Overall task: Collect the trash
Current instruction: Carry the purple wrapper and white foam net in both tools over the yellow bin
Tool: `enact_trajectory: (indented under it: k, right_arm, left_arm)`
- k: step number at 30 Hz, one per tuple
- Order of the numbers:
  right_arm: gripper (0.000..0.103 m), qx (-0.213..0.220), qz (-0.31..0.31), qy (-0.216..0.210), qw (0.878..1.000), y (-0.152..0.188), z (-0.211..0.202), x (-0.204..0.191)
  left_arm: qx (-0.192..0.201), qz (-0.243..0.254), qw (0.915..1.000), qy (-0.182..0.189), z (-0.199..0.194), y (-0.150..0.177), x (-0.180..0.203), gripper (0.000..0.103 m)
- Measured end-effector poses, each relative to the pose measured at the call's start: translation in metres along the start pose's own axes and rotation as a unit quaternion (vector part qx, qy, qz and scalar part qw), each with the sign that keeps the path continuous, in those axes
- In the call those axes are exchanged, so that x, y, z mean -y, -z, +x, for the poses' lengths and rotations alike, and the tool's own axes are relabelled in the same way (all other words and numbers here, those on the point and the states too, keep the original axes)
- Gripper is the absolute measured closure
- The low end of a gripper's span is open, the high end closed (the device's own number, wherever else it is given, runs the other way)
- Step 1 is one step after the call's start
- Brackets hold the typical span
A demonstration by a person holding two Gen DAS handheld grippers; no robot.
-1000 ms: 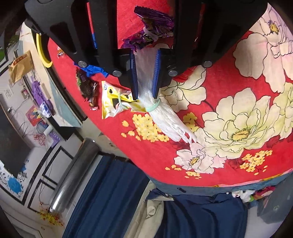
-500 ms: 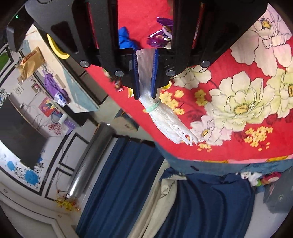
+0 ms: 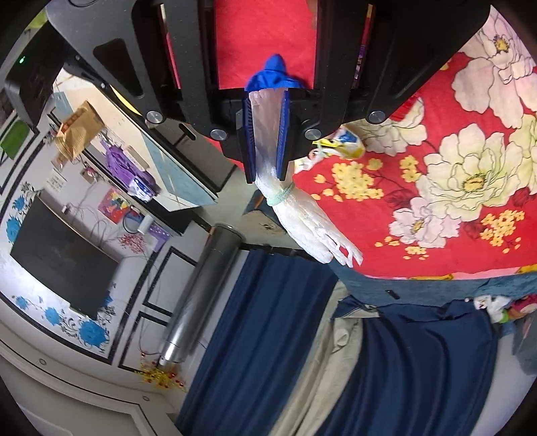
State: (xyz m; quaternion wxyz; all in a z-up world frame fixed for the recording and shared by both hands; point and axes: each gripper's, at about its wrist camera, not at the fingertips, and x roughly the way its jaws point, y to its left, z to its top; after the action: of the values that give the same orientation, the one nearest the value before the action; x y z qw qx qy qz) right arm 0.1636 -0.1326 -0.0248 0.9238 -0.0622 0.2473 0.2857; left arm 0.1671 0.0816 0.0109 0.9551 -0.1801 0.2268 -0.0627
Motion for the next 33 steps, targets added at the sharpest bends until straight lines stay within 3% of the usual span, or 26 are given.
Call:
enact_trajectory:
  k: [33]
  right_arm:
    - [0.084, 0.033, 0.028, 0.07, 0.997, 0.003, -0.066, 0.066]
  left_arm:
    - [-0.028, 0.086, 0.9914, 0.094, 0.006, 0.034, 0.085, 0.096]
